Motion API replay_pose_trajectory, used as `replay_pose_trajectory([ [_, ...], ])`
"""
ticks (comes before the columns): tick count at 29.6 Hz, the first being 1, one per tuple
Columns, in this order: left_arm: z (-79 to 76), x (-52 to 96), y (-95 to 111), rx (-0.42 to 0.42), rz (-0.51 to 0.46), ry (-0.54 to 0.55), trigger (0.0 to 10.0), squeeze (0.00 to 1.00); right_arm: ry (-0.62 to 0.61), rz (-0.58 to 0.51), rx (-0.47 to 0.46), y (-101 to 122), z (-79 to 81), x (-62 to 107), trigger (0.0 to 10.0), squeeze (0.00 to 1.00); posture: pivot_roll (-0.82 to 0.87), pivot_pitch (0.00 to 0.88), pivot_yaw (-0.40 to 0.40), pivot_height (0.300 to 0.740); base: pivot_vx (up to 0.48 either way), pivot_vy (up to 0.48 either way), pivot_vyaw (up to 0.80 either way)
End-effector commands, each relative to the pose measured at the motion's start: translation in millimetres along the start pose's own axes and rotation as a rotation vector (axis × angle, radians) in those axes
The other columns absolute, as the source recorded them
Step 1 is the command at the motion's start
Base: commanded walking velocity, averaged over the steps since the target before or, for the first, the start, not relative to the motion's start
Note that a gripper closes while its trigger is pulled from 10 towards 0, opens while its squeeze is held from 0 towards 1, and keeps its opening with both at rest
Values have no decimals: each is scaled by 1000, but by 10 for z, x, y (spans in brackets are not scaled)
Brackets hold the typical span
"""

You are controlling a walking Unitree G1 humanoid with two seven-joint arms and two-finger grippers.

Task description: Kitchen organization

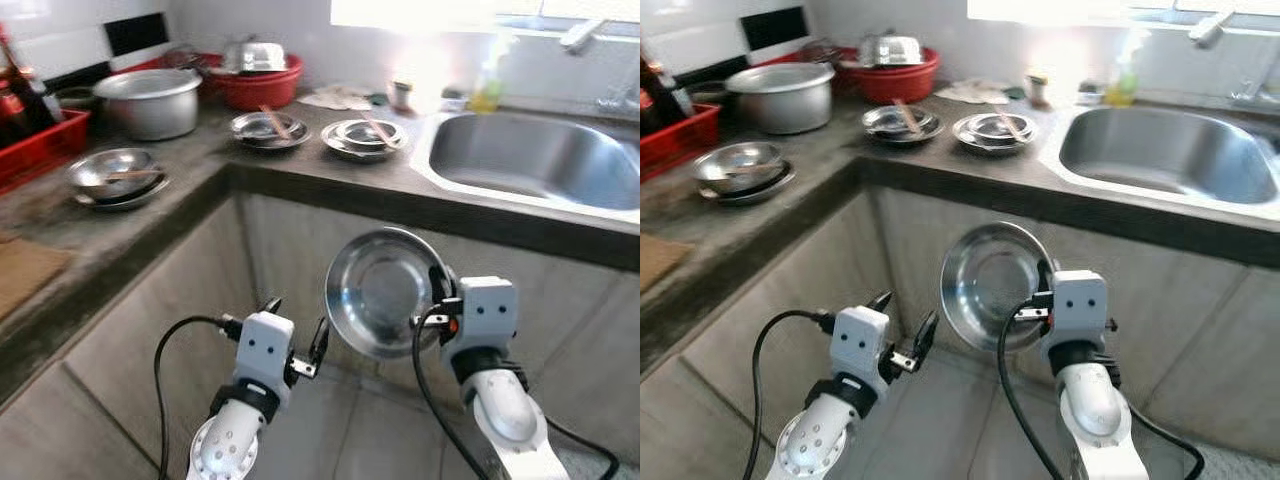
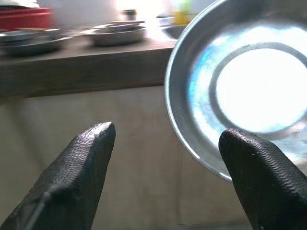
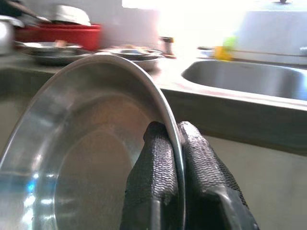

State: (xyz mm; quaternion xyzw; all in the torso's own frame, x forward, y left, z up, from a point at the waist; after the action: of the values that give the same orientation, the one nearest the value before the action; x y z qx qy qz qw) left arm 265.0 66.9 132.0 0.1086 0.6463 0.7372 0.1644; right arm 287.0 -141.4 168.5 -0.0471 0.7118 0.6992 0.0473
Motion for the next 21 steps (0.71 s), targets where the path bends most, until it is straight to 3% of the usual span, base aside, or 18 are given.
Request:
replay_pose_trajectory([
  [1, -30, -6, 16, -9, -7, -13, 10000, 0, -4, -29, 3, 80, -4, 2, 0, 0, 30, 20, -3, 740, 311, -360, -800],
  [9, -33, -14, 14, -5, -4, -13, 10000, 0, -4, -37, 8, 96, 2, -9, 0, 0, 32, 16, -5, 740, 323, -352, -800],
  [16, -3, -17, 8, 15, 0, 6, 10000, 0, -2, -40, 13, 106, 0, -18, 0, 0, 32, 11, -8, 740, 94, 0, -800],
  [17, 1, -19, 12, 14, -2, 6, 10000, 0, 3, -46, 23, 117, 7, -25, 4392, 0, 32, 13, -6, 740, 0, 0, -800],
  [18, 1, -19, 12, 14, -2, 6, 10000, 0, 3, -46, 23, 117, 7, -25, 4392, 0, 32, 13, -6, 740, 0, 0, -800],
  [19, 8, -21, 14, 11, -3, 10, 10000, 0, 6, -54, 26, 132, 15, -31, 10000, 0, 30, 11, -5, 740, 0, 0, 0],
  [21, 17, -33, 20, 12, -4, 13, 10000, 0, 8, -55, 31, 136, 17, -41, 10000, 0, 30, 17, -6, 740, 0, 0, 0],
])
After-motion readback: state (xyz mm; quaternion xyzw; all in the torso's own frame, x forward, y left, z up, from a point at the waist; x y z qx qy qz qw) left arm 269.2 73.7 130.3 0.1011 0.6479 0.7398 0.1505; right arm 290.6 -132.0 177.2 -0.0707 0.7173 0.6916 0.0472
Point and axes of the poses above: a point about 5 cm out from each wrist's last joint towards the gripper, its own x axis pointing back from the gripper into the wrist, its own y axis along the axis of the wrist's last joint, z = x × y, the point moved 5 cm from there along -x, pointing out of the wrist towards the gripper, and after that the axes turned 2 degrees about -x, right-handed, at the moved point
